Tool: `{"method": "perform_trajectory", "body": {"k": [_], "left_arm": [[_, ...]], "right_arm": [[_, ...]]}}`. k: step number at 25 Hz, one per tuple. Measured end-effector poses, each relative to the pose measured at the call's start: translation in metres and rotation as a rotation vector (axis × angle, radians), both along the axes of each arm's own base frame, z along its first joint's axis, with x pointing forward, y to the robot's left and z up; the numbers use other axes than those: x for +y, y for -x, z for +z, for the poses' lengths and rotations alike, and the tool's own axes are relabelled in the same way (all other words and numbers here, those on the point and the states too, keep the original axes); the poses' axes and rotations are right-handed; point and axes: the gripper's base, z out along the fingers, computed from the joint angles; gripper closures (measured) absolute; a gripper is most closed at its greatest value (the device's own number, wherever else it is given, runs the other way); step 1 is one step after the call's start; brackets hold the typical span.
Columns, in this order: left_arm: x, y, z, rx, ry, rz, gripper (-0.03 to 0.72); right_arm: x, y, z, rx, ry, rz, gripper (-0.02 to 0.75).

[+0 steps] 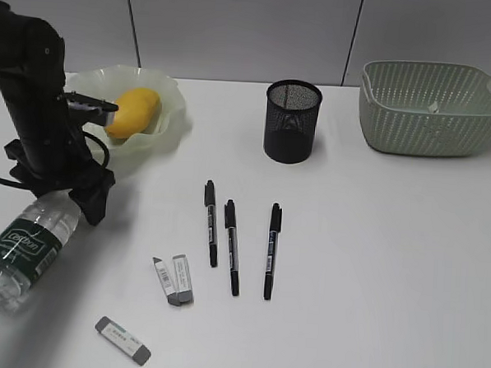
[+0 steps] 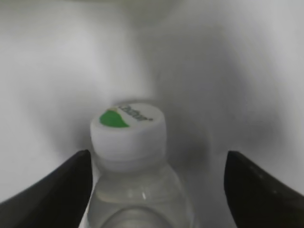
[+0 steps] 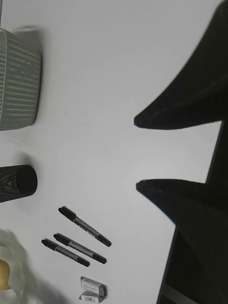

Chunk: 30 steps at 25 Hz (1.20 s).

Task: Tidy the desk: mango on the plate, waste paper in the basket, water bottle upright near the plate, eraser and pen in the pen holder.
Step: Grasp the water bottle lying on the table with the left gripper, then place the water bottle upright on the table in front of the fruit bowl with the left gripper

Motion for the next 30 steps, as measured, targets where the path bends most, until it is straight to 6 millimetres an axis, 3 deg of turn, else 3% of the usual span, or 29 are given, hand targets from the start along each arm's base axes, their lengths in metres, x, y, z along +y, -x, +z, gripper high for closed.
{"method": "perform_trajectory", "body": {"k": [3,6,7,11,14,17,19,21,23,26,30], "left_arm": [[0.001,0.001,-0.008,0.038,-0.016,0.001,0.070],[0.001,0.000,-0.008,0.031,-0.021,-0.002,0.275],[0.001,0.000,-0.007,0.029,-0.021,-0.002,0.301],[0.002,0.001,0.004,-0.055,0.016,0.029,0.295],[0.011,0.016,0.037,-0.323,0.122,0.085,0.295],[0.028,0.057,0.077,-0.777,0.238,0.110,0.314],[0.039,0.088,0.081,-1.068,0.301,0.108,0.328],[0.048,0.114,0.069,-1.298,0.337,0.100,0.333],[0.055,0.129,0.050,-1.345,0.330,0.106,0.333],[0.059,0.139,0.021,-1.252,0.313,0.131,0.336],[0.060,0.139,0.020,-1.186,0.372,0.248,0.342]], "right_arm": [[0.000,0.000,0.000,0.000,0.000,0.000,0.449],[0.000,0.000,0.000,-0.001,0.000,0.000,0.448],[0.000,0.000,0.000,-0.001,0.000,0.000,0.448],[0.000,0.000,0.000,-0.001,0.000,0.000,0.448],[0.000,0.000,0.000,-0.001,0.000,0.000,0.448],[0.000,0.000,0.000,-0.001,0.000,0.000,0.448],[0.000,0.000,0.000,-0.001,0.000,0.000,0.449],[0.000,0.000,0.000,-0.001,0.000,0.000,0.449],[0.000,0.000,0.000,-0.001,0.000,0.000,0.449],[0.000,0.000,0.000,-0.001,0.000,0.000,0.449],[0.000,0.000,0.000,-0.001,0.000,0.000,0.449]]}}
